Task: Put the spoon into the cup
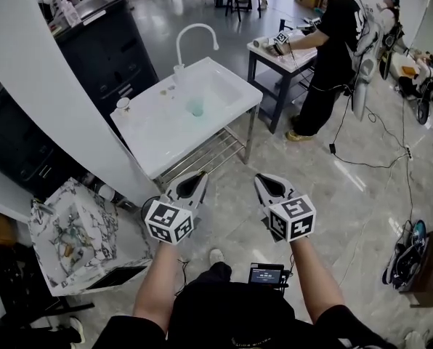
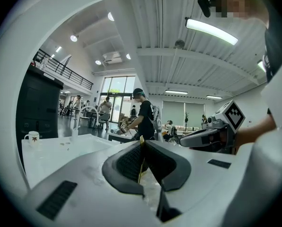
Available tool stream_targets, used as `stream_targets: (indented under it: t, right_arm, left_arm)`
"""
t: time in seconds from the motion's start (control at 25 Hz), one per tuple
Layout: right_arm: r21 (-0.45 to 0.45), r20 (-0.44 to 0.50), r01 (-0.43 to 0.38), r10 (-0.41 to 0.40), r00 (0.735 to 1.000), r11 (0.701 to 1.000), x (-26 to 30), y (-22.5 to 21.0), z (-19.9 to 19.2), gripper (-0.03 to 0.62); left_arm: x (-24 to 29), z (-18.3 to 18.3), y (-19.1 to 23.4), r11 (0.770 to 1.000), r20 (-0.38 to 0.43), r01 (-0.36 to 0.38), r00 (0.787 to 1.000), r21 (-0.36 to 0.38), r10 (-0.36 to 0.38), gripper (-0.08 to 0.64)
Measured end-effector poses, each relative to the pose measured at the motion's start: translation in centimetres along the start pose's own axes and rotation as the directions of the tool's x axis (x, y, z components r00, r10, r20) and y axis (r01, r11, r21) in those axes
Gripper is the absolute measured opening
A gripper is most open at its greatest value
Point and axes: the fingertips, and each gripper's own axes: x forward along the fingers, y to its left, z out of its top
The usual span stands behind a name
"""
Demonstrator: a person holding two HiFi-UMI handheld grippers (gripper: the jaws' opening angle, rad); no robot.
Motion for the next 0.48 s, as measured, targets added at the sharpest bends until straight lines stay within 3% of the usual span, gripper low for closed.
stream_targets:
  t: [0.48]
  right_arm:
    - [-0.014, 0.005, 0.034, -0.034, 0.999, 0.999, 9.7, -1.8, 4.1, 0.066]
  left_arm:
    - [4.2, 1.8, 9.9, 1.0, 0.023, 0.021, 1.0, 0.001, -0.021, 0.015]
